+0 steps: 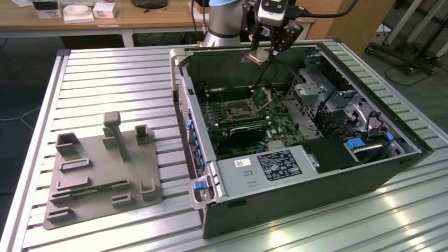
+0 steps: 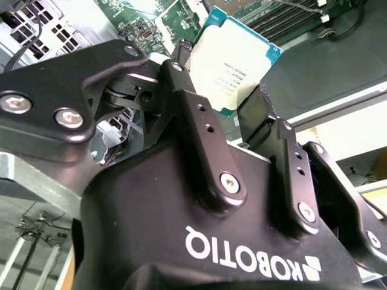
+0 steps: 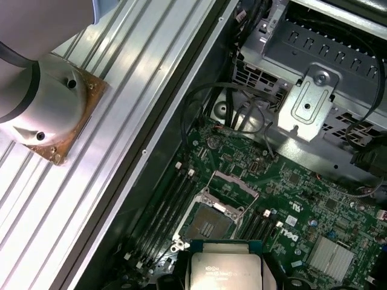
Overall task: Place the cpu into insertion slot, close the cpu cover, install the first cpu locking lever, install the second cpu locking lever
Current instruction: 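Place the cpu into insertion slot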
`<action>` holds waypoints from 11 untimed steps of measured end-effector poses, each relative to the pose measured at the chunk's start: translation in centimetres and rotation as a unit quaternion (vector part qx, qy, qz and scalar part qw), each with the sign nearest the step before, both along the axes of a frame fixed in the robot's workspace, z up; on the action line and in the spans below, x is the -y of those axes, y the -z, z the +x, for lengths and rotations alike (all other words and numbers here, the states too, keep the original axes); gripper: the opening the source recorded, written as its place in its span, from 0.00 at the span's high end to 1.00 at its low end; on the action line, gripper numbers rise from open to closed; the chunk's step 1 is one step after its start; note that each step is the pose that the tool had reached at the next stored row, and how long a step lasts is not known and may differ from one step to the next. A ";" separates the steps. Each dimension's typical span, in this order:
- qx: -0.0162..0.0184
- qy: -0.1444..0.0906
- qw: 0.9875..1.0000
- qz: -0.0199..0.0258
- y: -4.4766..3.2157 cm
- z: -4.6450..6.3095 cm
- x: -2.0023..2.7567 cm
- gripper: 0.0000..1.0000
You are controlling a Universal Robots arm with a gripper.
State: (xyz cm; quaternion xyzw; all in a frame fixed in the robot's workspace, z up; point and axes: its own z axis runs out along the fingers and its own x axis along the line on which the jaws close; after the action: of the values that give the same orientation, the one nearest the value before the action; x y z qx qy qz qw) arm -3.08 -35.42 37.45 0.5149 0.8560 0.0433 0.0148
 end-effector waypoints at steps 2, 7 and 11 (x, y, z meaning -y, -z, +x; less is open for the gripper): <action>0.000 0.004 1.000 0.000 0.01 0.0 0.00 0.46; 0.000 0.015 1.000 0.000 0.03 0.0 0.00 0.46; 0.000 0.023 1.000 0.000 0.04 0.0 0.00 0.46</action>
State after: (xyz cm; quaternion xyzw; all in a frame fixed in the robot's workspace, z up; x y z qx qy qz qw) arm -3.09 -35.42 37.41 0.5348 0.8438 0.0430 0.0157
